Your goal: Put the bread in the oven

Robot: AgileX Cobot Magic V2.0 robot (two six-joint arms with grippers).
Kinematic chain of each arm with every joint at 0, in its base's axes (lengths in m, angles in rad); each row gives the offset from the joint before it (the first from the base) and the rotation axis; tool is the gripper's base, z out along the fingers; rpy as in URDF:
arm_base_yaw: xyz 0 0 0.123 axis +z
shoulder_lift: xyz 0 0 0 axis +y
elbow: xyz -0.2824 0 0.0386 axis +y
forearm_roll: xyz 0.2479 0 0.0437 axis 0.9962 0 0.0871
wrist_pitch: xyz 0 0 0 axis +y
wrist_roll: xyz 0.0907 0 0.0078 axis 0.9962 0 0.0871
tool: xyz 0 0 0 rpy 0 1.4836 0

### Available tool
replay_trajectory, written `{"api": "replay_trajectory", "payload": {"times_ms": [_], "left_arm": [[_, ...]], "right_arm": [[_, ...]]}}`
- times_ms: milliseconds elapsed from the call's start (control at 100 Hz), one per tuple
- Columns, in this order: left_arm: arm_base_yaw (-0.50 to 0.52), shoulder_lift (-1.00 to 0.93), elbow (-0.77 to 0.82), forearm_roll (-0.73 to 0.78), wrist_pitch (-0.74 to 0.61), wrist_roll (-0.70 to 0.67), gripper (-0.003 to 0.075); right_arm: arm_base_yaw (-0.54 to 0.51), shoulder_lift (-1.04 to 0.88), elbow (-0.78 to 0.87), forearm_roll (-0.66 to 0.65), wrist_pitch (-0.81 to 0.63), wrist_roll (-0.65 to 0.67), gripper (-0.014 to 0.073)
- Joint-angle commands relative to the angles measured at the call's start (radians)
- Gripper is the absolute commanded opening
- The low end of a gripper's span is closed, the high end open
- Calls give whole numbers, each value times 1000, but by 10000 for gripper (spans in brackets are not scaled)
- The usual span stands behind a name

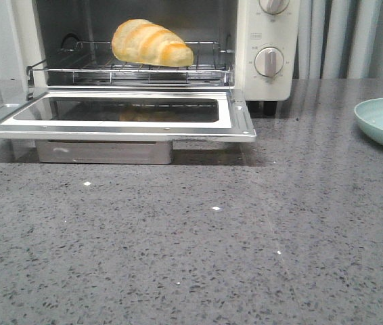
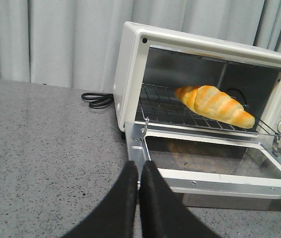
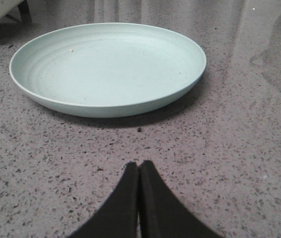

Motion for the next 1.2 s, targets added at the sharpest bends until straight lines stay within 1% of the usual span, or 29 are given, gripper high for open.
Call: {"api": "replay_trajectory", "payload": {"times_ms": [0,1190], "left_arm": [[5,-27,-23,-17,-72,2,-21],[5,-27,-23,-17,-72,2,-21]], "right_arm": [[-7,-21,24,1,-20,-5,-67],[-7,-21,24,-12,-12,-5,-67]]}}
